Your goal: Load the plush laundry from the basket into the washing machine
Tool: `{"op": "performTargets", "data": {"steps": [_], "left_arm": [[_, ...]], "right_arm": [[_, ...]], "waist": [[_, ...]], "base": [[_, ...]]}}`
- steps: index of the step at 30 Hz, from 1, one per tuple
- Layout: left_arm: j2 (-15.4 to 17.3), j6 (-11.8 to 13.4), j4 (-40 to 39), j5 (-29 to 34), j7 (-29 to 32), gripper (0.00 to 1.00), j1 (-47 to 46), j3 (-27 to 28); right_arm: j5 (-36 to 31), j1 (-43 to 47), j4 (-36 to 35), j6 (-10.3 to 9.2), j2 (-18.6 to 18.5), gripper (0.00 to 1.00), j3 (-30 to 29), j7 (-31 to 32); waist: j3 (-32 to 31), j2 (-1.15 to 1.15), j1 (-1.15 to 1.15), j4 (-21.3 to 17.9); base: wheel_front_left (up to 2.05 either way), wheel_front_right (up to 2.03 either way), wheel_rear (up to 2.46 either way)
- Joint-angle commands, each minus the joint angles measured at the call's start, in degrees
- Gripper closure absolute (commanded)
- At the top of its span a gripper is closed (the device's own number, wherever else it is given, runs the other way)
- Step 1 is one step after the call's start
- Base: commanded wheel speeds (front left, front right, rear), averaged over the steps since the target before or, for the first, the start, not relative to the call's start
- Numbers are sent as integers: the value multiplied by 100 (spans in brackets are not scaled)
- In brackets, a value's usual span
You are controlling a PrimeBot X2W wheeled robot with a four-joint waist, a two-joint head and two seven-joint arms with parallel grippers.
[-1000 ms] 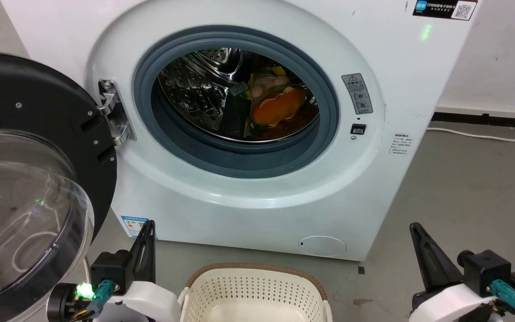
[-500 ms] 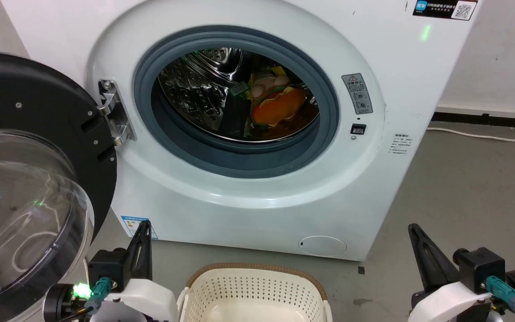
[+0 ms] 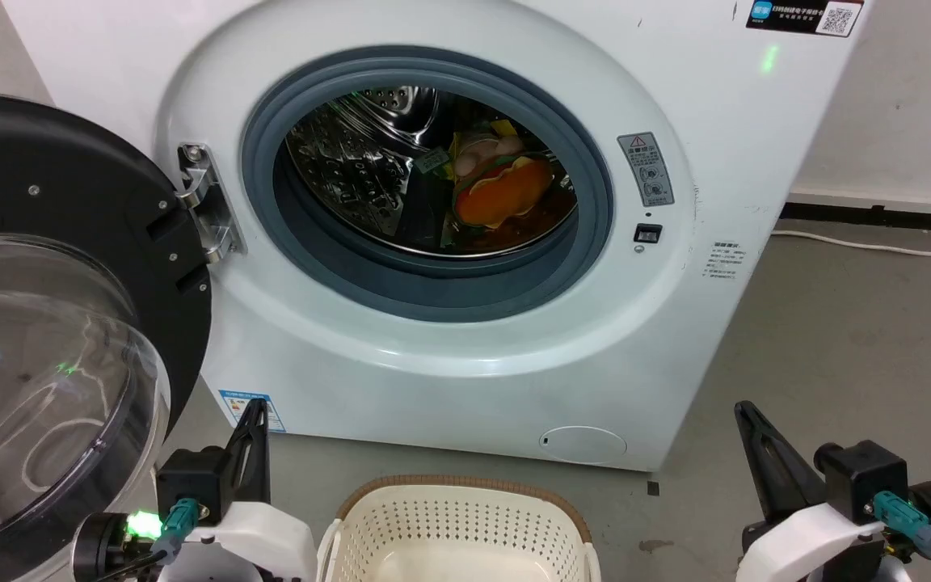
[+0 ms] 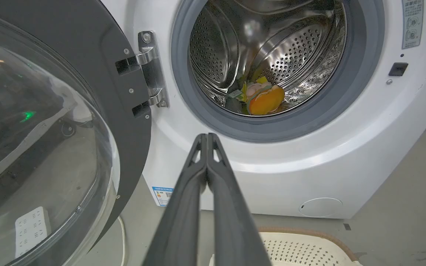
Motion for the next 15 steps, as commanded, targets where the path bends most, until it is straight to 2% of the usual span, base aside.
{"op": "performTargets", "data": {"steps": [1, 15], "left_arm": [[-5, -31, -29, 9, 2, 100, 9, 15], [-5, -31, -29, 9, 2, 100, 9, 15]], "right_arm": [[-43, -68, 15, -5, -3, 100, -5, 8], [-43, -68, 15, -5, -3, 100, -5, 8]], "waist": [[0, 0, 0, 0], [0, 0, 0, 0]], "base": [[0, 0, 0], [0, 0, 0]]}}
